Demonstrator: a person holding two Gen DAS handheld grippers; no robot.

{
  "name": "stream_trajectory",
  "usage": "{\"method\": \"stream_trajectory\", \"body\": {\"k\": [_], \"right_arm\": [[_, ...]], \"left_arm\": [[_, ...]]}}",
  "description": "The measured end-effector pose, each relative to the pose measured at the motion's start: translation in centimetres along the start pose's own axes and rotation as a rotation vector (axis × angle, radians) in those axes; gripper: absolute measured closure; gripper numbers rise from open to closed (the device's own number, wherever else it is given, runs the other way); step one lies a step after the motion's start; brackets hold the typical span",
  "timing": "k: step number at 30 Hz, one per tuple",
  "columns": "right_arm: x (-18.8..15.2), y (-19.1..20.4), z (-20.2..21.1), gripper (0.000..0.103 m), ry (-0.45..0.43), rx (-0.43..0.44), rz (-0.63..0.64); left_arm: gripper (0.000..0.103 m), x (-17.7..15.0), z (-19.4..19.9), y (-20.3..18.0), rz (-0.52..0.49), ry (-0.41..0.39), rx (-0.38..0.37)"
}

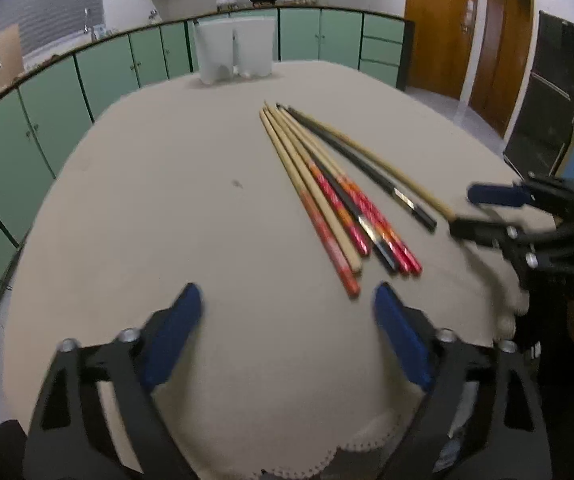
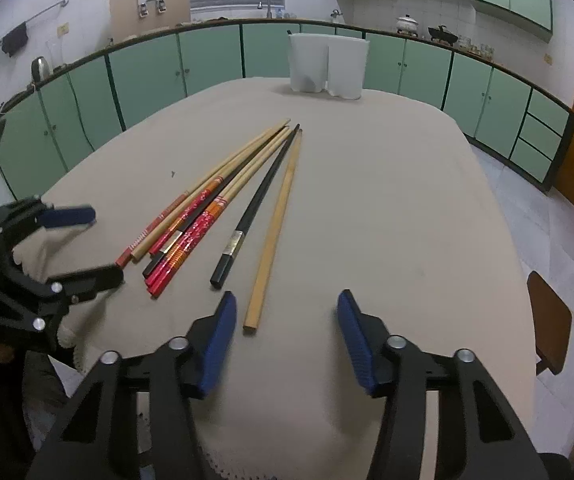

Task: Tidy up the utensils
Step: 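Grasp a red-patterned chopstick with the left tool while the right tool grasps a plain wooden chopstick, then lift and carry both chopsticks upright toward the white holder with both tools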

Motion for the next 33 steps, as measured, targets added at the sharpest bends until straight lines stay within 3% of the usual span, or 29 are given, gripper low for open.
{"method": "stream_trajectory", "body": {"k": [7, 10, 12, 13, 18, 22, 25, 26, 28, 30, 31, 33], "right_arm": [[0.4, 0.2, -0.5, 0.063, -0.007, -0.01, -0.017], [0.6, 0.3, -0.6, 0.079, -0.01, -0.019, -0.027], [0.6, 0.2, -0.6, 0.089, -0.014, -0.032, -0.038], [0.7, 0.0, -0.6, 0.094, -0.019, -0.048, -0.046], [0.6, -2.1, -0.6, 0.096, -0.031, -0.126, -0.144], [0.5, -2.4, -0.4, 0.091, -0.034, -0.117, -0.166], [0.2, -2.2, 0.0, 0.08, -0.031, -0.098, -0.168], [0.0, -2.1, 0.2, 0.08, -0.03, -0.099, -0.163], [-0.4, -2.0, 0.3, 0.079, -0.028, -0.097, -0.155], [-0.4, -2.0, 0.2, 0.08, -0.028, -0.101, -0.148], [-0.3, -2.0, 0.1, 0.087, -0.026, -0.105, -0.146], [-0.2, -2.1, 0.0, 0.096, -0.018, -0.106, -0.15]], "left_arm": [[0.037, 1.1, -0.7, 0.6, 0.047, -0.033, 0.038], [0.064, 1.2, -0.5, 1.1, 0.085, -0.054, 0.054], [0.089, 1.1, -0.2, 2.0, 0.129, -0.065, 0.084], [0.093, 1.1, -0.3, 2.5, 0.145, -0.069, 0.1], [0.097, 0.8, 0.3, 5.4, 0.233, -0.092, 0.21], [0.094, 0.8, 0.3, 5.8, 0.243, -0.084, 0.222], [0.069, 0.8, 0.6, 5.7, 0.23, -0.079, 0.218], [0.068, 0.7, 0.7, 5.6, 0.227, -0.078, 0.212], [0.07, 0.5, 0.7, 5.6, 0.223, -0.074, 0.195], [0.081, 0.7, 0.5, 5.7, 0.228, -0.074, 0.184], [0.092, 0.8, 0.4, 5.6, 0.227, -0.073, 0.175], [0.098, 1.0, 0.5, 5.6, 0.23, -0.071, 0.166]]}}
Point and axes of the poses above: each gripper's, at about its wrist camera, not at the fingertips, and z roughly against the way its jaws point, y to its left, x to its top, the point moved 9 cm from there along -z, roughly the way its jaws point, and after that the axes turned 1 degree about -x, right-handed, at the moved point
